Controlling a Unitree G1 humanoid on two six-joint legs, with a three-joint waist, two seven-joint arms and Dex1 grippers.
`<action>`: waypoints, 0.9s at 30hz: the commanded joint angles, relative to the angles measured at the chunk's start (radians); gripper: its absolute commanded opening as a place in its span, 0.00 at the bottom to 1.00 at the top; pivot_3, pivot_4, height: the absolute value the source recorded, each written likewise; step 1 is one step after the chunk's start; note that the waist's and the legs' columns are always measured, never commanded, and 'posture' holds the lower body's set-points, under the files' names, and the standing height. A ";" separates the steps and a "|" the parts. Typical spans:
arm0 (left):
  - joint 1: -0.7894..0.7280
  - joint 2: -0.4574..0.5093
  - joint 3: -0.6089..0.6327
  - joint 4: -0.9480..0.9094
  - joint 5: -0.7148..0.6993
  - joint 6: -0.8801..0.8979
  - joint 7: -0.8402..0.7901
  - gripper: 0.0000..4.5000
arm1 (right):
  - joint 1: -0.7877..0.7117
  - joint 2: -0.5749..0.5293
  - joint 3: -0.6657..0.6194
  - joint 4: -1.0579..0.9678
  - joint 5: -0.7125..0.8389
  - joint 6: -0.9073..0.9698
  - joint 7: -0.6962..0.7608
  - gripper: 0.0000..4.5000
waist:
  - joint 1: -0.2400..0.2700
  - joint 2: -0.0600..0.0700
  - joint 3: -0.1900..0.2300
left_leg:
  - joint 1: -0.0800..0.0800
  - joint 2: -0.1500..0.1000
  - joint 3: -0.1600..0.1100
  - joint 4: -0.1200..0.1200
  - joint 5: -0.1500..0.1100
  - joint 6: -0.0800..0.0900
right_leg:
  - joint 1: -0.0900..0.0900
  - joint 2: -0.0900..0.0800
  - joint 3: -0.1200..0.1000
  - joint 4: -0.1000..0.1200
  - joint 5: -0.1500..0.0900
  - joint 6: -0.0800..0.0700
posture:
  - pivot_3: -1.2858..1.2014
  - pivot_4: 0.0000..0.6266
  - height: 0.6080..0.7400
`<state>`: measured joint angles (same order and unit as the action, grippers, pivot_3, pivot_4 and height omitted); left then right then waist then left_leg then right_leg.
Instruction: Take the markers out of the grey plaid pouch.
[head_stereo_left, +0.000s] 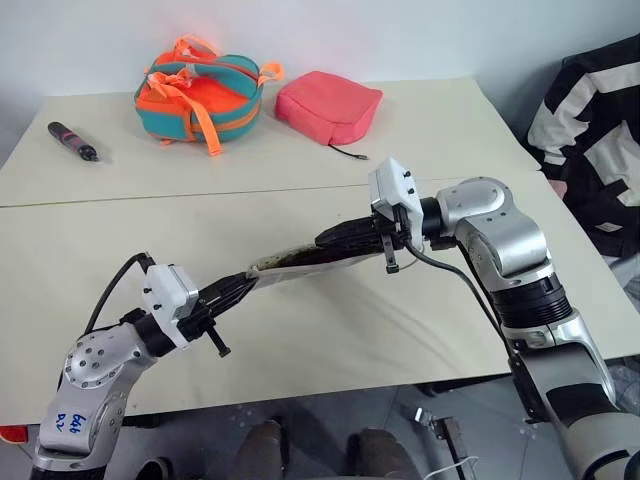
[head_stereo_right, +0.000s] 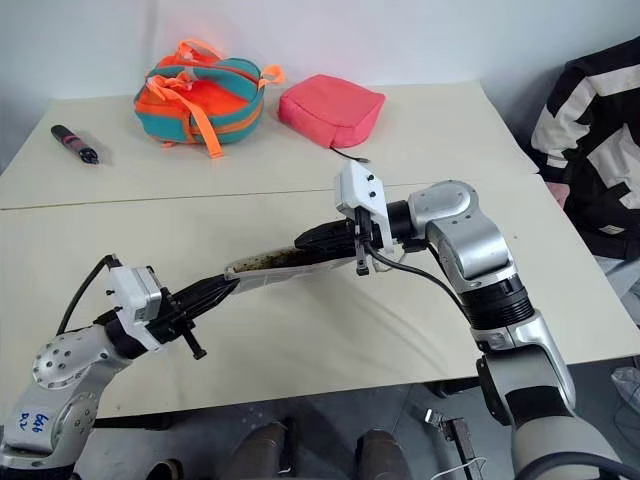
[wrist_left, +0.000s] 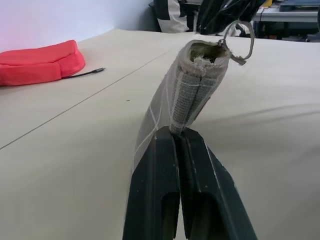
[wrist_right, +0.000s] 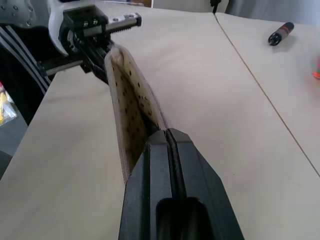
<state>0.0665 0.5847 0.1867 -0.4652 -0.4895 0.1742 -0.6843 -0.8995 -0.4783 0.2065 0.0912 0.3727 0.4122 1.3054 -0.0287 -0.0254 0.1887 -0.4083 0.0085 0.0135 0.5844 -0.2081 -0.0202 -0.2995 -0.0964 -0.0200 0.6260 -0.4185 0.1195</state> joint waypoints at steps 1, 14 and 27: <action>-0.005 -0.011 0.002 -0.030 -0.006 -0.014 -0.004 0.00 | -0.012 -0.028 -0.010 -0.049 0.004 -0.008 0.018 0.01 | 0.001 0.000 0.000 | 0.000 0.000 0.000 0.000 0.000 0.000 | 0.000 0.000 0.000 0.000 0.000 0.000 | 0.52 0.24 1.00; -0.015 -0.039 -0.027 -0.018 0.015 -0.014 -0.002 0.00 | 0.041 -0.043 0.015 -0.088 -0.002 -0.038 0.035 0.01 | 0.001 0.000 0.000 | 0.000 0.002 0.000 0.003 -0.002 0.000 | 0.002 0.002 0.000 -0.001 0.000 0.000 | 0.52 0.24 1.00; -0.022 -0.065 -0.010 -0.007 -0.007 0.004 0.008 0.00 | 0.050 -0.086 0.080 -0.102 -0.122 -0.148 0.013 0.01 | 0.002 0.000 0.000 | 0.000 0.002 0.000 0.006 -0.005 0.001 | 0.003 0.001 0.000 -0.004 0.000 0.000 | 0.52 0.24 1.00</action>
<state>0.0523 0.5222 0.1572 -0.4565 -0.4729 0.1858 -0.6770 -0.8349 -0.5707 0.2984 0.0004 0.2612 0.2900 1.3342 -0.0266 -0.0250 0.1891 -0.4082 0.0108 0.0138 0.5899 -0.2132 -0.0193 -0.2962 -0.0949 -0.0197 0.6224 -0.4182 0.1192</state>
